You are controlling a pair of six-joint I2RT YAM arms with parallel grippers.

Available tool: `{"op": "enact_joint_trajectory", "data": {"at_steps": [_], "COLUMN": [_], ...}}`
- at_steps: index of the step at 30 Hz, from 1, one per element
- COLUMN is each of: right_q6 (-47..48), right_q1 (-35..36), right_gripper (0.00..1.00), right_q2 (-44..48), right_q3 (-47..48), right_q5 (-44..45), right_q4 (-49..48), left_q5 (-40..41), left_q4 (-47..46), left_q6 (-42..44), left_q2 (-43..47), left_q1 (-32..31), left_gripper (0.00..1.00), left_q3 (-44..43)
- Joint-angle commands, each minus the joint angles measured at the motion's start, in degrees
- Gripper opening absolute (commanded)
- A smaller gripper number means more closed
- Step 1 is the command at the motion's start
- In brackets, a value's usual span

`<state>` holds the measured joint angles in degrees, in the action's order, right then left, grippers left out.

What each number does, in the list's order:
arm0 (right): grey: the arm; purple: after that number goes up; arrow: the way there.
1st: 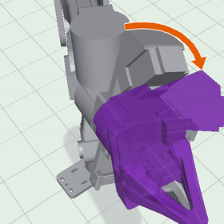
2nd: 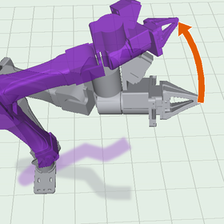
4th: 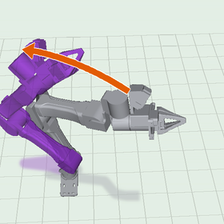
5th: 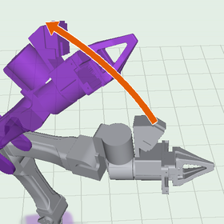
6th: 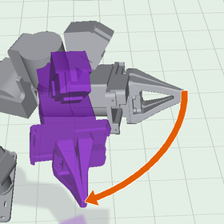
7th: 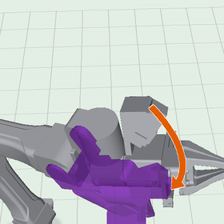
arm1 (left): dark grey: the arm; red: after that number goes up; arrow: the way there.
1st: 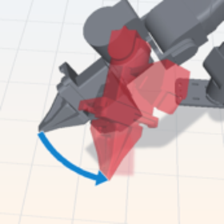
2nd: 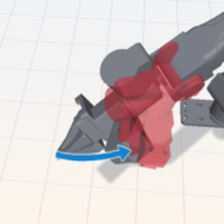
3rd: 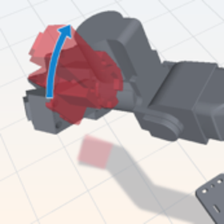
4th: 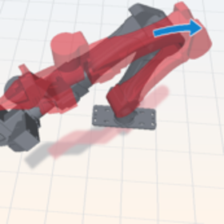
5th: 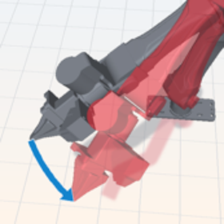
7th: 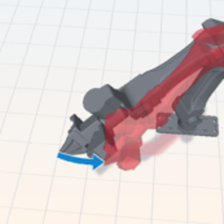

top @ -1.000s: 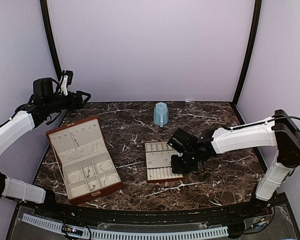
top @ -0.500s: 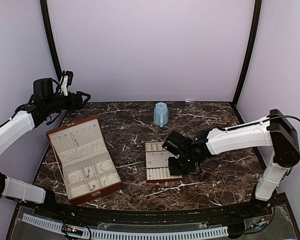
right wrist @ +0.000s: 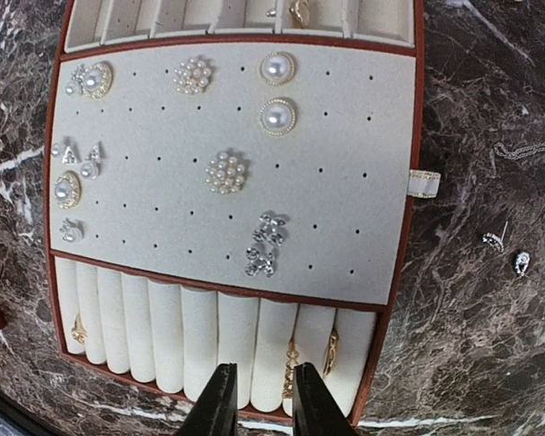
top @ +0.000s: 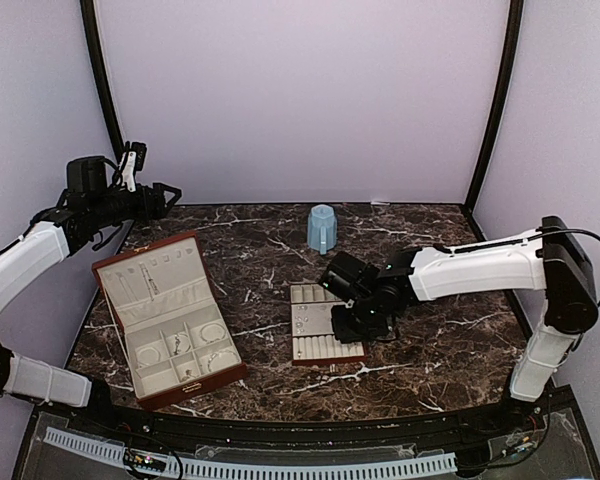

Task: Organize the mixed jewelry
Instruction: Place the ring in the ring tray.

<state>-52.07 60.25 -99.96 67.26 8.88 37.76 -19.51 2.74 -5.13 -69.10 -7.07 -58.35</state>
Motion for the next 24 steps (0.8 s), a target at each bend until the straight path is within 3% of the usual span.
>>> {"op": "enact_joint_trajectory", "data": {"at_steps": [1, 10, 24], "right_q6": [0.57, -0.17, -0.40], "right_q1": [0.48, 0.48, 0.46], "right_gripper": [0.23, 0.03, 0.00], "right_q2": [0.87, 1.00, 0.09], "right_q3": [2.33, 0.84, -0.71], "right_q5": [2.09, 1.70, 0.73], "right_q4": [2.37, 2.39, 0.36], "left_q5": [-0.69, -0.54, -0.47], "left_q4": [-0.05, -0.07, -0.02], "left_q6": [0.73, 0.74, 0.90], "left_q2": [1.69, 1.61, 1.69], "left_q1": [-0.05, -0.05, -0.05], "left_gripper": [0.83, 0.83, 0.83], "left_q3": [0.08, 0.08, 0.17]}}
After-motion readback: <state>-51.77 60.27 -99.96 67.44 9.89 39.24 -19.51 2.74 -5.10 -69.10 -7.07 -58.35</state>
